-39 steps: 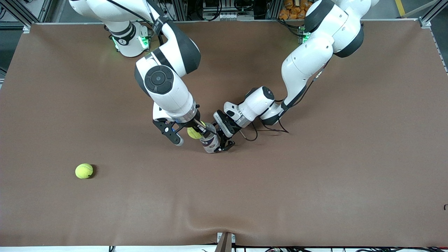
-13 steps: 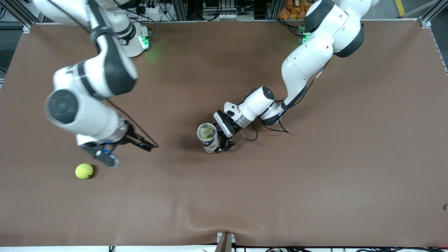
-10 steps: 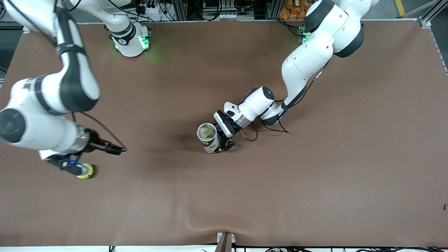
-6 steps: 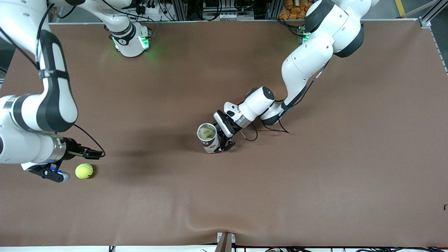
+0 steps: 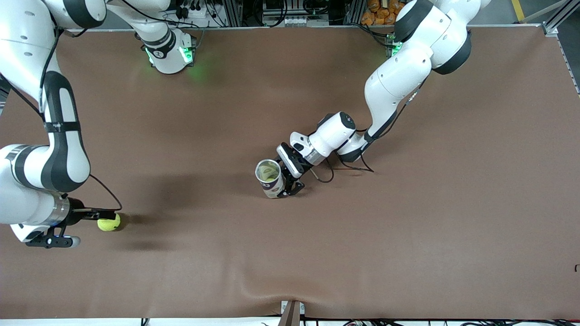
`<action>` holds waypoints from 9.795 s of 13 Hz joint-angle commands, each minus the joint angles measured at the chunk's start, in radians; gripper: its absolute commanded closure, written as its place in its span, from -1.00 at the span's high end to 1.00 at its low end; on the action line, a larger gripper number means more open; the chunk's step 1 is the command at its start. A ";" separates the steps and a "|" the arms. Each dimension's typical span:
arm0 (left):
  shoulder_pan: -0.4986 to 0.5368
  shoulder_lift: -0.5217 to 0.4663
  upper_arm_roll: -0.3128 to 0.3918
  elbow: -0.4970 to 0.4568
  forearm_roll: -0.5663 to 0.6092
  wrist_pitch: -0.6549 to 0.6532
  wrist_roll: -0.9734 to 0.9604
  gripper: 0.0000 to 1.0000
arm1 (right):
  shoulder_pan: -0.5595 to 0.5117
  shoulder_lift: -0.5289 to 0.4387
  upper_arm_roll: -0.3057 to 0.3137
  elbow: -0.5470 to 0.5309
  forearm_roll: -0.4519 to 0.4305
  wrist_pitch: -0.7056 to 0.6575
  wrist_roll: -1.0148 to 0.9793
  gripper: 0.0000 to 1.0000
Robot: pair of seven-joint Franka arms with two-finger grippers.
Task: Insert tennis ball vertically with right arm
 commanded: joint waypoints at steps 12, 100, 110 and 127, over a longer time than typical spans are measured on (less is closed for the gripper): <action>0.009 -0.005 -0.004 -0.003 0.021 0.000 -0.011 0.68 | -0.051 0.127 0.021 -0.067 -0.057 0.196 -0.216 1.00; 0.518 -0.562 -0.260 -0.390 0.093 -0.707 -0.190 1.00 | 0.101 -0.681 0.020 -0.157 0.033 -0.525 0.150 1.00; 0.715 -0.602 -0.492 0.124 0.050 -1.701 -0.475 1.00 | 0.090 -0.740 0.005 -0.187 0.007 -0.611 0.255 1.00; 0.820 -0.867 -0.274 0.322 0.017 -1.970 -0.558 1.00 | 0.116 -0.746 -0.015 -0.206 -0.039 -0.533 0.177 1.00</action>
